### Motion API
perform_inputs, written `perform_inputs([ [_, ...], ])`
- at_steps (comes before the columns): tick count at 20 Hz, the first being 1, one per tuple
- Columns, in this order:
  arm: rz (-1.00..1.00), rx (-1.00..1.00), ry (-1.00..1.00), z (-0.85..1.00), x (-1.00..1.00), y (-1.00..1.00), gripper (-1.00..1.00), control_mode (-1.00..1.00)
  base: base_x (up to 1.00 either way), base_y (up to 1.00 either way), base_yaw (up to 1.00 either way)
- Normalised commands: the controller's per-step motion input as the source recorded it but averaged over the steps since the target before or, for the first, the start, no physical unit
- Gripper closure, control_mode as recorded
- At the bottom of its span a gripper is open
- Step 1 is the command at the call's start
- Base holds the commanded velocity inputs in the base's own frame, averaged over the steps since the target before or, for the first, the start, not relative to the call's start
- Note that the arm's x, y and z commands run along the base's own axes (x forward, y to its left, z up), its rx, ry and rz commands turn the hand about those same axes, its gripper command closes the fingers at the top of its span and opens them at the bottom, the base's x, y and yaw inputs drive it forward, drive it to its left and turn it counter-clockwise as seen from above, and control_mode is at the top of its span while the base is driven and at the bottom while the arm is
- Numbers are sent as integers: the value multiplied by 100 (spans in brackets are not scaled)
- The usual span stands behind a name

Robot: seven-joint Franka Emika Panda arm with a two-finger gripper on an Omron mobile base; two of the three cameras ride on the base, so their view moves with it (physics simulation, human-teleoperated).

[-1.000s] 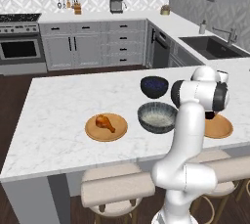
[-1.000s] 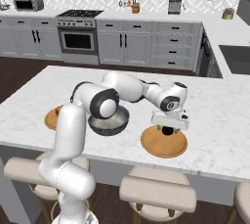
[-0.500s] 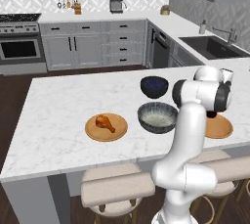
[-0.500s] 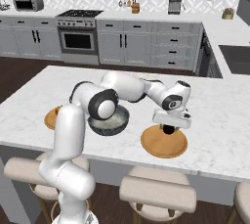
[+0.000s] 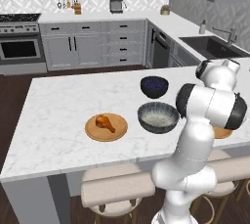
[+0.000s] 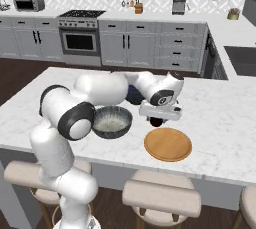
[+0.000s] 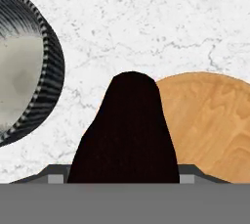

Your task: Pick the chicken drumstick and avocado from their plates and place them in the bowl. Then put the bowl in the fridge.

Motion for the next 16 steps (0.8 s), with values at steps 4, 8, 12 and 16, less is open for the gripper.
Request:
perform_inputs([
  [4, 1, 0, -14, 38, -27, 100, 100, -100, 0, 0, 0],
  [8, 0, 0, -3, 25, 2, 100, 100, -100, 0, 0, 0],
  [12, 0, 0, 0, 15, 16, 99, 100, -100, 0, 0, 0],
  [16, 0, 1, 7, -4, 22, 56, 100, -100, 0, 0, 0],
])
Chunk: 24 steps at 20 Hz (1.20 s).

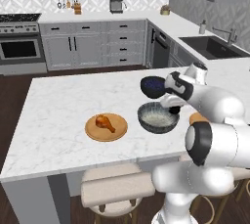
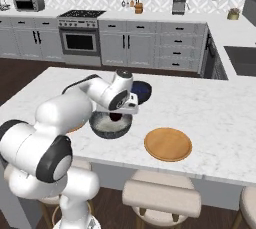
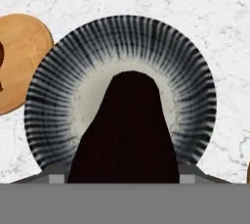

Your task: Pick the chicken drumstick and avocado from their plates and place them in the bowl. Then put the bowl in the fridge.

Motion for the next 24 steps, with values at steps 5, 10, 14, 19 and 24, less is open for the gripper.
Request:
perform_inputs([
  [5, 0, 0, 10, -34, 23, 12, 100, -100, 0, 0, 0],
  [10, 0, 0, 8, -30, 17, 2, 100, -100, 0, 0, 0],
  [14, 0, 0, 0, -3, 12, 23, 100, -100, 0, 0, 0],
  [19, 0, 0, 0, -24, 5, 26, 100, -100, 0, 0, 0],
  [24, 0, 0, 0, -34, 0, 15, 100, -100, 0, 0, 0],
])
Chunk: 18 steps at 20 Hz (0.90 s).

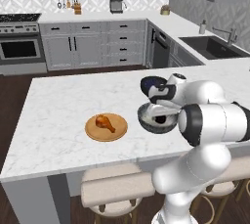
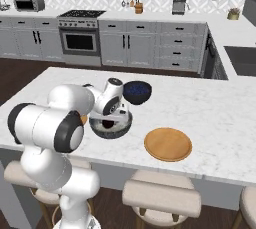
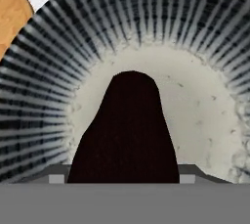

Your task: Pick the chicken drumstick and avocado from their plates and place them in the bowl. Then put the bowl in the fridge.

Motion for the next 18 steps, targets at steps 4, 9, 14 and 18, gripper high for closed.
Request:
perform_inputs([
  [4, 0, 0, 0, -26, 0, 17, 100, -100, 0, 0, 0],
  [9, 0, 0, 0, -7, 1, 5, -100, -100, 0, 0, 0],
  [14, 0, -2, -6, 7, -3, 0, -100, -100, 0, 0, 0],
  [18, 0, -3, -11, 42, -13, 5, -100, -100, 0, 0, 0],
])
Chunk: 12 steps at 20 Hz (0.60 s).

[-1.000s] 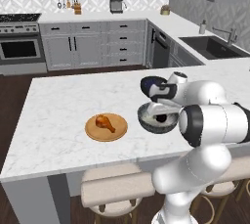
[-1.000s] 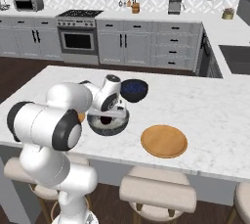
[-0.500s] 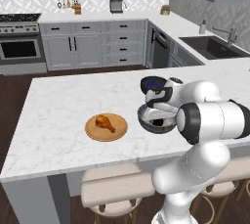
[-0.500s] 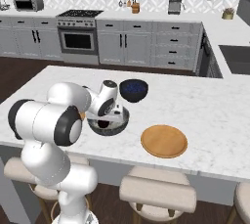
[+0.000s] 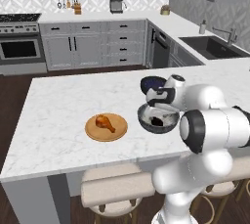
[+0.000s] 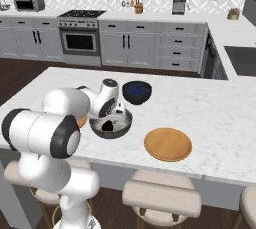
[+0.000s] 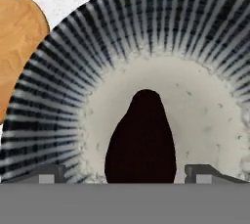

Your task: Pick the chicken drumstick and avocado from their plates and place them in the bowl. Then put the bowl in the fridge.

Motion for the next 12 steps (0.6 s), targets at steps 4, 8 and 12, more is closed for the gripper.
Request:
perform_inputs([
  [4, 0, -7, -14, 72, -19, 46, -100, -100, 0, 0, 0],
  [8, 7, -12, -17, 90, -75, 97, -100, -100, 0, 0, 0],
  [12, 11, -13, -15, 45, -80, 100, -100, -100, 0, 0, 0],
])
